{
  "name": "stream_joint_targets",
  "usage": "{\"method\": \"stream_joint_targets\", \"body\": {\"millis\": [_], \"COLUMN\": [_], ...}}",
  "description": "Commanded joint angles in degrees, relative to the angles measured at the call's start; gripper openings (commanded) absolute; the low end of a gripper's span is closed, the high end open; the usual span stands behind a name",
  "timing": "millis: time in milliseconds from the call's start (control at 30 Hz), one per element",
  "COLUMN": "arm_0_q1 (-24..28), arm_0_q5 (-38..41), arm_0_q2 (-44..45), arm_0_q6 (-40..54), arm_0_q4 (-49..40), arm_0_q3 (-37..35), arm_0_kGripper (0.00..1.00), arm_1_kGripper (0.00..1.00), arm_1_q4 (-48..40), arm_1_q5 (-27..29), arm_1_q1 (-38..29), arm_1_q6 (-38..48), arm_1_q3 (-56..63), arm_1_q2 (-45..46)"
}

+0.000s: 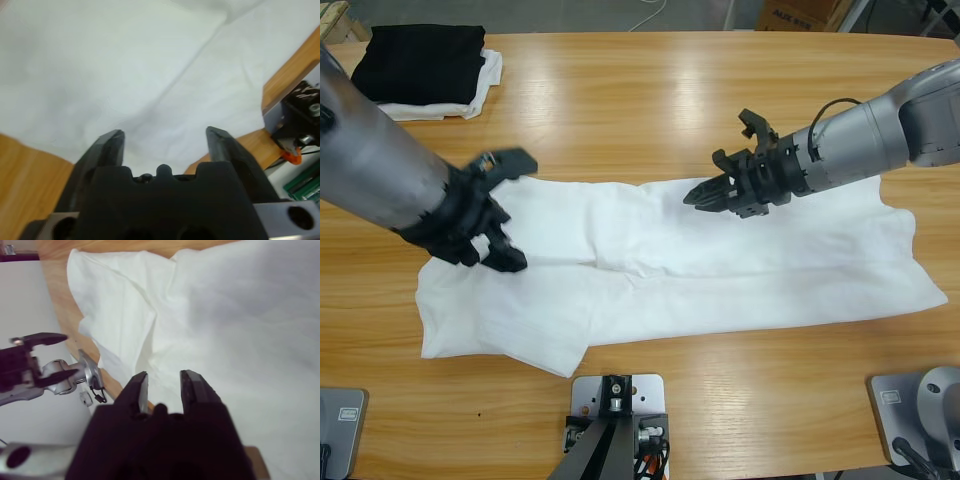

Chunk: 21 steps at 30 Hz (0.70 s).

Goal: Fold clothes

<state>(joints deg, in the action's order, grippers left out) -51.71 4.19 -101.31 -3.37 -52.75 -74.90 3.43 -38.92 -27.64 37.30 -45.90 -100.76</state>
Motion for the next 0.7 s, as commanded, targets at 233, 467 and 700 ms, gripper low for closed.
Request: {"method": "stream_joint_targets", "body": {"millis": [233,467,700], "arm_0_q1": [0.82,1.35,1.25], "arm_0_q5": [-4.89,-4.98,-5.5], "arm_0_q2": [-7.23,-9.43,-9.6], "arm_0_q6": [2.49,2.21,1.61], "arm_0_q4": [2.11,5.45,7.85], "arm_0_q3": [3.77,6.24,10.97], "arm_0_kGripper": [0.0,0.0,0.0], "arm_1_kGripper": [0.063,0.0,0.0], "arm_1_q4": [-3.13,-5.33,-7.81], "arm_1_q5": [-3.63,-5.76,-7.85], "arm_1_q1": [-0.57,-0.57,-1.22], "arm_1_q6": [0.66,0.59,1.72], "arm_1_q3": [-1.26,-2.21,-2.53], "arm_1_q2": [-5.34,-7.72,-10.56]}}
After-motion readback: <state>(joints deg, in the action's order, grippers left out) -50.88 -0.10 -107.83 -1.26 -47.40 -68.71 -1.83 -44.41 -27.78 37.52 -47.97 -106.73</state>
